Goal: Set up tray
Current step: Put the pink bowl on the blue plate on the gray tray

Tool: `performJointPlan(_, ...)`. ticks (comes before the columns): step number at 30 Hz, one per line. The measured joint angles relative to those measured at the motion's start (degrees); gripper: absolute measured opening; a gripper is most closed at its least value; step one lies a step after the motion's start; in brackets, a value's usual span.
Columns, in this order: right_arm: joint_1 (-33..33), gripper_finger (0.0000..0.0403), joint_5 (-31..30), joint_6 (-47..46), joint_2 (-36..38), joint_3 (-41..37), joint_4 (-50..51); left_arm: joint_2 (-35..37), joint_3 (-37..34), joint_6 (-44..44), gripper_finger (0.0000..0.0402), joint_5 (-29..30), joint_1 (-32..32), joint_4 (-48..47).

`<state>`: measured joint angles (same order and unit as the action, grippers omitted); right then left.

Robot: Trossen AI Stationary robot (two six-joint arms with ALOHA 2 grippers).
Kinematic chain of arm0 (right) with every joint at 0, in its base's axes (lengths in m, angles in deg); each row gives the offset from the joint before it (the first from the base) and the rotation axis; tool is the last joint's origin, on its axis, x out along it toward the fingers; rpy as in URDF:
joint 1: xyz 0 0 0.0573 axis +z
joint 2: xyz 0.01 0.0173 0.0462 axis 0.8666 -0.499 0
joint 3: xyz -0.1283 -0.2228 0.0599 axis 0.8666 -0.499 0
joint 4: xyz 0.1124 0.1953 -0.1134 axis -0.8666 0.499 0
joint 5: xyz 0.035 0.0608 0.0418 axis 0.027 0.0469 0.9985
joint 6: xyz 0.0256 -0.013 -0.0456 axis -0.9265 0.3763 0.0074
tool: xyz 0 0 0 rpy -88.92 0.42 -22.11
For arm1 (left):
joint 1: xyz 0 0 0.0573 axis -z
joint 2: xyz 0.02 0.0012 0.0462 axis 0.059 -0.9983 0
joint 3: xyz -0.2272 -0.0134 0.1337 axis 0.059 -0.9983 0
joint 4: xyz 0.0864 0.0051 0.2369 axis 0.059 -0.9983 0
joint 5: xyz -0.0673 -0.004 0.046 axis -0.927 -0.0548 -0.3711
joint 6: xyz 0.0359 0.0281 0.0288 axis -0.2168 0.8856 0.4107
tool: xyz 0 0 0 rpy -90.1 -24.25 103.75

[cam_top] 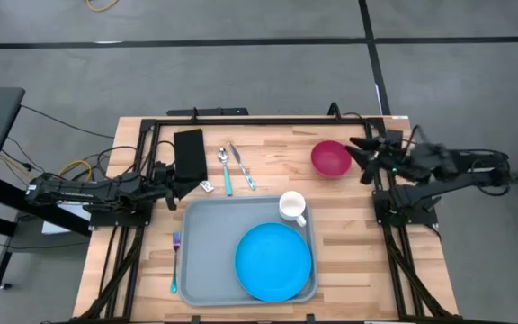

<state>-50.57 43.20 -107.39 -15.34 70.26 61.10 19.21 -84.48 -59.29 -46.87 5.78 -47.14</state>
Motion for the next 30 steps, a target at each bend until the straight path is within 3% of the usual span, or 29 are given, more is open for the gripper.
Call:
performJointPlan(5,-5.81,0.0168,0.07,-15.86,-2.79,-1.53,10.70,0.00,0.01,0.01,0.0122,0.02,0.00,0.00)
performJointPlan(8,-9.29,0.0165,3.65,-20.28,-6.09,-1.61,14.05,0.02,0.00,0.02,0.0122,0.04,-0.02,-0.02)
performJointPlan(20,-24.52,0.0145,32.86,-18.86,-22.63,-1.61,16.28,0.01,0.01,0.09,0.0122,0.04,-0.01,-0.16)
performJointPlan(27,-29.44,0.0132,41.13,-12.32,-29.90,-1.16,17.12,0.01,0.01,-0.03,0.0122,0.07,0.00,-2.54)
performJointPlan(30,-29.99,0.0128,42.00,-7.95,-32.47,1.34,20.14,0.00,0.00,-0.20,0.0122,0.07,0.00,-3.28)
